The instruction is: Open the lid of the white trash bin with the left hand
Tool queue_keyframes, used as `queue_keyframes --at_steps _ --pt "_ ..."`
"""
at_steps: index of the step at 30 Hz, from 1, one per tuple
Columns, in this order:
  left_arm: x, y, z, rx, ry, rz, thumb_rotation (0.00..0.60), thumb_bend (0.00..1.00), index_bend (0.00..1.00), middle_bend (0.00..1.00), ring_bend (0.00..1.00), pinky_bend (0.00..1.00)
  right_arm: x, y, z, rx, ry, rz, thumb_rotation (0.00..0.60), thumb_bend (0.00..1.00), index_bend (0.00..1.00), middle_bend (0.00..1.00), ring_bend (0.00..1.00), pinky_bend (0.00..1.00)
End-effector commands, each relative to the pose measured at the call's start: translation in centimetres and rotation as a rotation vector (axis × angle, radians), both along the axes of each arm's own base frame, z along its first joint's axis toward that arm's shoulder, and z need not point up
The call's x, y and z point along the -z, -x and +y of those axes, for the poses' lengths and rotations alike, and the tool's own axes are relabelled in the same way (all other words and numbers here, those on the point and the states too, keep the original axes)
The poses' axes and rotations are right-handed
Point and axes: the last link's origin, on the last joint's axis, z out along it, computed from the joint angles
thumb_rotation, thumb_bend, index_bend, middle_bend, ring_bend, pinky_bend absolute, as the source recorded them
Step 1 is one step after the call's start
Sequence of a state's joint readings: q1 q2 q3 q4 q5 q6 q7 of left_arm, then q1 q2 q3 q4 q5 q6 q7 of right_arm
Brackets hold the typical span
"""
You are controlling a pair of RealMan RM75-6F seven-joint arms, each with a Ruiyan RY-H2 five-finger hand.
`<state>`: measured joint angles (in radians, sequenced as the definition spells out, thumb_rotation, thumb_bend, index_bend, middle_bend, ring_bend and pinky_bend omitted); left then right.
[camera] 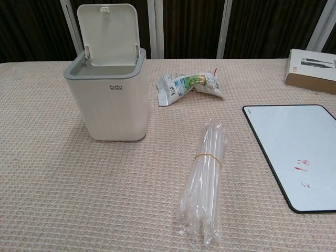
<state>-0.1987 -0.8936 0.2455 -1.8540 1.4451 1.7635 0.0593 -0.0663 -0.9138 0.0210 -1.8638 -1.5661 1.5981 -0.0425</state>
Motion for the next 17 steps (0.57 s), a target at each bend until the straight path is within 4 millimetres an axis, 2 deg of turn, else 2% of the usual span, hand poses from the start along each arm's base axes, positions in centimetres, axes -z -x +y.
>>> queue_keyframes --at_steps 1,9,17 --pt "-0.1 2.0 -2.0 -0.009 -0.005 -0.049 0.6 0.08 0.22 0.13 0.0 0.08 0.0 0.1 -0.1 0.003 -0.001 -0.002 0.6 0.27 0.12 0.06 0.0 0.0" --pt "-0.6 2.2 -2.6 0.038 -0.064 -0.067 0.6 0.08 0.22 0.13 0.0 0.08 -0.1 0.0 -0.1 -0.001 0.003 -0.005 0.6 0.27 0.12 0.06 0.0 0.0" --pt "-1.3 3.0 -2.7 -0.009 -0.085 -0.076 0.6 0.09 0.26 0.14 0.0 0.08 0.1 -0.1 -0.1 -0.003 -0.004 -0.005 0.6 0.27 0.12 0.06 0.0 0.0"
